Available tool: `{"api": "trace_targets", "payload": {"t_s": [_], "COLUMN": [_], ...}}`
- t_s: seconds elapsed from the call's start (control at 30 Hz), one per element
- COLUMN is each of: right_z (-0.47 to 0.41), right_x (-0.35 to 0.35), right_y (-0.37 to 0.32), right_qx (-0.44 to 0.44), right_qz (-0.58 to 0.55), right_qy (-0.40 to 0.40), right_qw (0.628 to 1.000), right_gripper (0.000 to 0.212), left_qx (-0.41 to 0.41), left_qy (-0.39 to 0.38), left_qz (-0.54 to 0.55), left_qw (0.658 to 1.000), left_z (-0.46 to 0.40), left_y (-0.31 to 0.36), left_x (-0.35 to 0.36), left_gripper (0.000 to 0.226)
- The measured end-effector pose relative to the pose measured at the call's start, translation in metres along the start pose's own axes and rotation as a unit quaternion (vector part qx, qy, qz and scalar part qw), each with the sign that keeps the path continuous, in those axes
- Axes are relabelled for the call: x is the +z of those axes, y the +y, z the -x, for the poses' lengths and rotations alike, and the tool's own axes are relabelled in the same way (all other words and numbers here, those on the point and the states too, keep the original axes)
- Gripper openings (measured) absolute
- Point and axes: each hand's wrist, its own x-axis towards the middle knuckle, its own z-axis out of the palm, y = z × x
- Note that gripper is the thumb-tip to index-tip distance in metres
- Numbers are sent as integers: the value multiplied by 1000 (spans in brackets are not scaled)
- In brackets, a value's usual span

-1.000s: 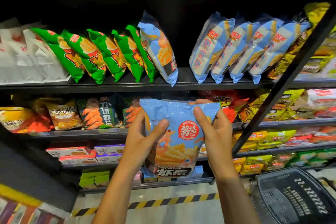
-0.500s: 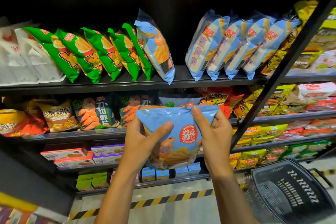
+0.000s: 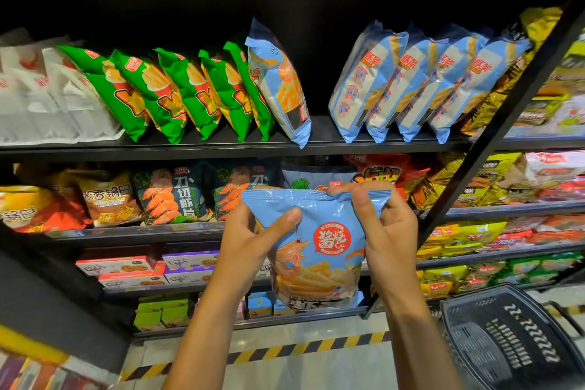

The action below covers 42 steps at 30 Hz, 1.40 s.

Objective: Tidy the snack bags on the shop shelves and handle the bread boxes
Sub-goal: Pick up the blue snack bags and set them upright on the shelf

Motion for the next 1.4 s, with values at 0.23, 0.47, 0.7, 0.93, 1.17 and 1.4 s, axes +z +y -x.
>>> {"api": "trace_targets", "payload": {"t_s": [0.23,0.47,0.7,0.93,1.17,1.4], "right_z": [2,1,5,6,-1,5], "right_x": [8,12,13,8,-7,-13], "right_y": [4,9,1,5,6,18], "right_qx": [14,35,23,32,66,73], "right_qz": [4,9,-26,-26,-17,-13], "right_qy": [7,23,-31,-53,-21,-51], "right_qw": [1000,999,999,998,997,996], "right_gripper": [16,17,20,20,34,30], "left_qx": [-29,86,75,48,-1,-14], "left_qy": [-5,-48,-18,3,30,44], "left_qz": [68,57,85,99,99,106], "left_qw": [997,994,993,994,995,993], "left_z": [2,2,4,4,3,1], "left_y": [0,7,5,7,1,0], "left_x": [-7,-8,-11,-5,-6,-1], "left_gripper": [43,19,26,24,14,19]}}
